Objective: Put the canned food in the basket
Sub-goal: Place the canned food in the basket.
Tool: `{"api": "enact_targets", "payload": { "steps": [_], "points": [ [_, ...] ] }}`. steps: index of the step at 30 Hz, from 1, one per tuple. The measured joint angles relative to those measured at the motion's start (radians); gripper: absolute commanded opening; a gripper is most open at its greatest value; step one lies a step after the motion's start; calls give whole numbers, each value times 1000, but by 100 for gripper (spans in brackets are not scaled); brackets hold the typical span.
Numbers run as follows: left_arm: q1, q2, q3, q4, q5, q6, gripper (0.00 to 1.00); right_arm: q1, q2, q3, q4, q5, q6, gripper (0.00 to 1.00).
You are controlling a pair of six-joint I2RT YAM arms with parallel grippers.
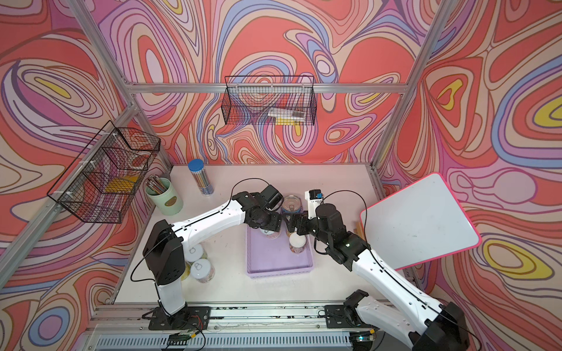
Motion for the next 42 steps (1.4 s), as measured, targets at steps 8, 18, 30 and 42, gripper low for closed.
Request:
{"api": "enact_targets", "payload": {
  "steps": [8, 18, 30, 42],
  "points": [
    [0, 7, -69, 109, -27, -76, 67, -1, -70, -39, -45, 56, 0, 91],
    [0, 77, -69, 197, -63, -136, 66, -1, -110, -51, -102, 80, 0, 91],
    [0, 110, -63, 236, -56, -163, 66, -1, -110, -53, -105, 63, 0, 91],
    [12, 132, -39, 235, -50, -169, 77, -1, -97, -61, -104, 25, -1, 91]
  ]
}}
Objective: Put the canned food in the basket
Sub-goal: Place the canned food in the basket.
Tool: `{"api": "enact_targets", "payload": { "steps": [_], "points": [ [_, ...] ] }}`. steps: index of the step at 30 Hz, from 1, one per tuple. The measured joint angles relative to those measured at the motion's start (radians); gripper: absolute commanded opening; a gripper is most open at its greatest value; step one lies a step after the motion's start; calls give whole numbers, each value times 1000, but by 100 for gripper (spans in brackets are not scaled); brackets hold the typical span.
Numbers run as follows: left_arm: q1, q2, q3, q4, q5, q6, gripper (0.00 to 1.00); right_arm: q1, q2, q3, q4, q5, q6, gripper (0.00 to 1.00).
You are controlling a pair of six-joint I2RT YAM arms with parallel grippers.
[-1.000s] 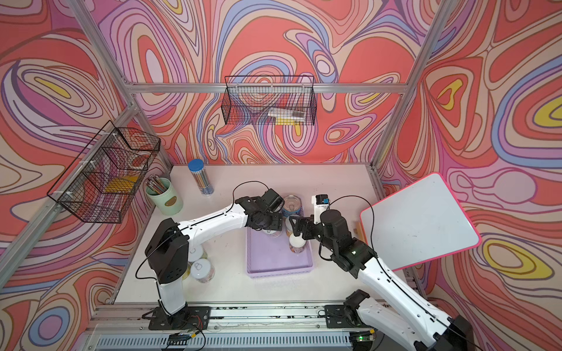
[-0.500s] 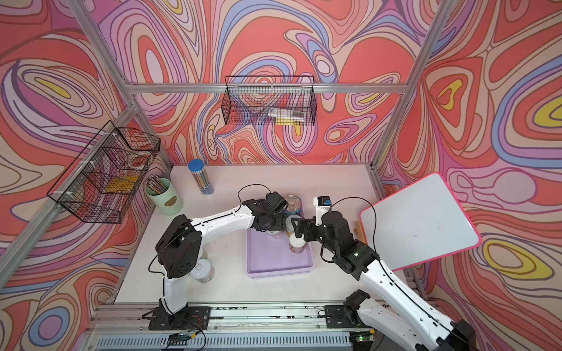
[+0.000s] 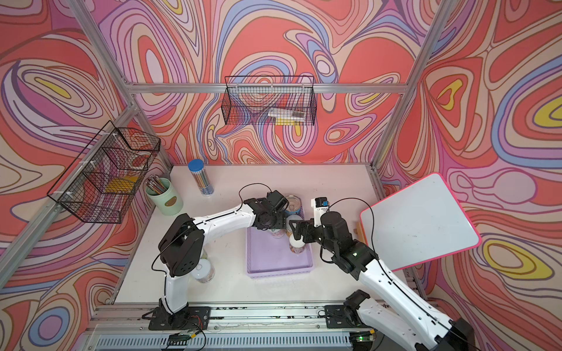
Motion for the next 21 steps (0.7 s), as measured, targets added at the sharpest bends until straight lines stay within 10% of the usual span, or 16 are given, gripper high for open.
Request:
{"api": "enact_targets", "payload": {
  "steps": [21],
  "points": [
    [21, 3, 1, 45, 6, -19, 91, 0, 28, 0, 2, -8, -3, 90]
  ]
}}
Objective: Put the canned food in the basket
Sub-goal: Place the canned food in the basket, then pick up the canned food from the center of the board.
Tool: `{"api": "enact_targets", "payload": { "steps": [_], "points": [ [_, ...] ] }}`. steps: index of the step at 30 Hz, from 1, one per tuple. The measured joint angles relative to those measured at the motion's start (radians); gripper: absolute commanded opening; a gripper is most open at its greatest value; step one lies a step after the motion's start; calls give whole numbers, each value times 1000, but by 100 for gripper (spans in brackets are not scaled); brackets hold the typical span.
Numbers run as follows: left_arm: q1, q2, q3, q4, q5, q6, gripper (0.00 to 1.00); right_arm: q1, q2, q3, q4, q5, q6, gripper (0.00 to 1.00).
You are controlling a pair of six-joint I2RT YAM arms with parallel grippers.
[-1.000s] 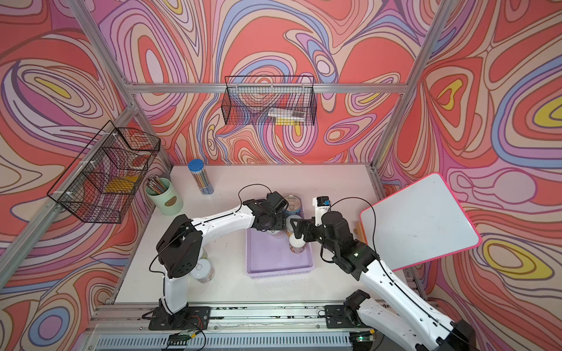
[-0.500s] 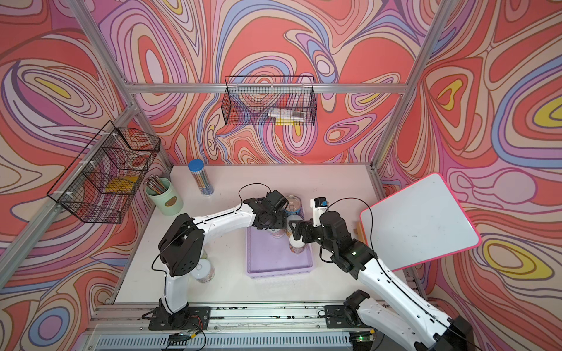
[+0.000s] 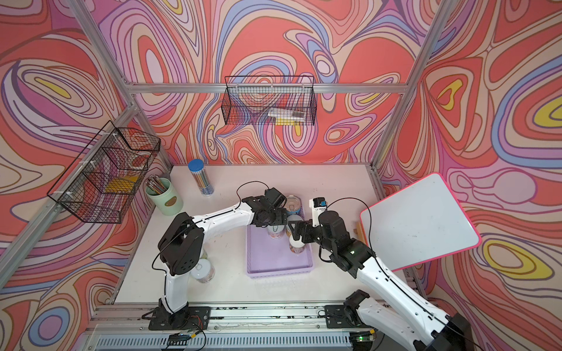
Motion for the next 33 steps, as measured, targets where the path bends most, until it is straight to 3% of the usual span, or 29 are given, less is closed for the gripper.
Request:
{"api": "enact_targets", "payload": {
  "steps": [7, 20, 33],
  "points": [
    [0, -30, -9, 1, 0, 0, 93, 0, 35, 5, -2, -12, -13, 90],
    [24, -229, -117, 12, -14, 1, 93, 5, 143, 36, 55, -63, -13, 89],
    [87, -382, -248, -23, -43, 7, 95, 111, 304, 116, 139, -64, -8, 88]
  ]
}}
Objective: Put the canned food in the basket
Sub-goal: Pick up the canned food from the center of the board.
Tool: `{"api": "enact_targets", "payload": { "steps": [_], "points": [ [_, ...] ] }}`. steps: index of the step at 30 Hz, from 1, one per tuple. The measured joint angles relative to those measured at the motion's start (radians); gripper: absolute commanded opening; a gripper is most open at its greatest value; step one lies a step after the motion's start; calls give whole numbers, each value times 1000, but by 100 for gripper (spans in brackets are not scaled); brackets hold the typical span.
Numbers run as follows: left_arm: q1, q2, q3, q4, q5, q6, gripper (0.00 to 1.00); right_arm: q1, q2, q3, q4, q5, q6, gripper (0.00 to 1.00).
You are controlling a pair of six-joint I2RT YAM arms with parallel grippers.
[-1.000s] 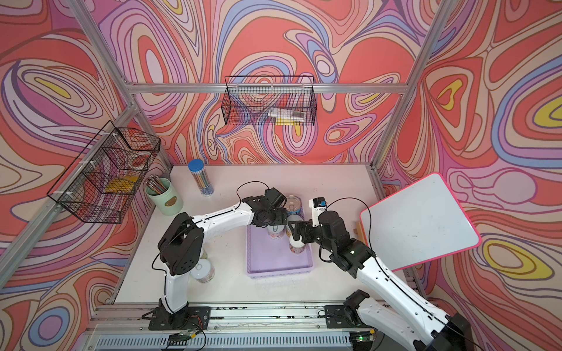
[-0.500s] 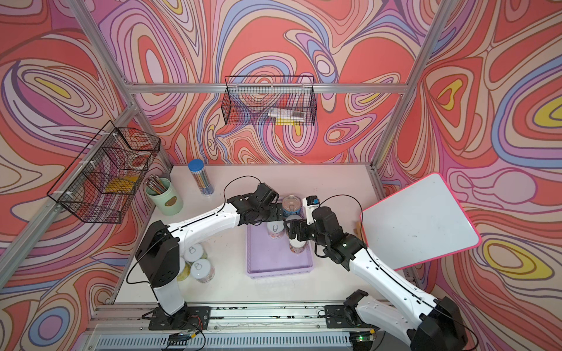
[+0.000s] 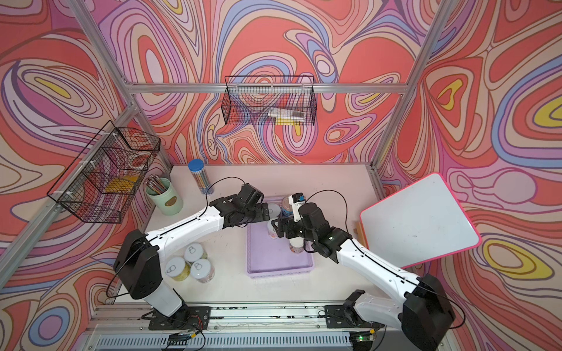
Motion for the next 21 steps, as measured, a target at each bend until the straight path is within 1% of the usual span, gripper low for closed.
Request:
{"api": "enact_targets", "payload": {
  "steps": [6, 11, 21],
  "points": [
    [26, -122, -72, -65, -38, 10, 97, 89, 122, 68, 52, 9, 2, 88],
    [56, -248, -161, -130, -76, 8, 98, 152, 211, 119, 85, 10, 3, 88],
    [116, -440, -280, -275, -131, -11, 99, 250, 340, 217, 133, 9, 4, 88]
  ]
}}
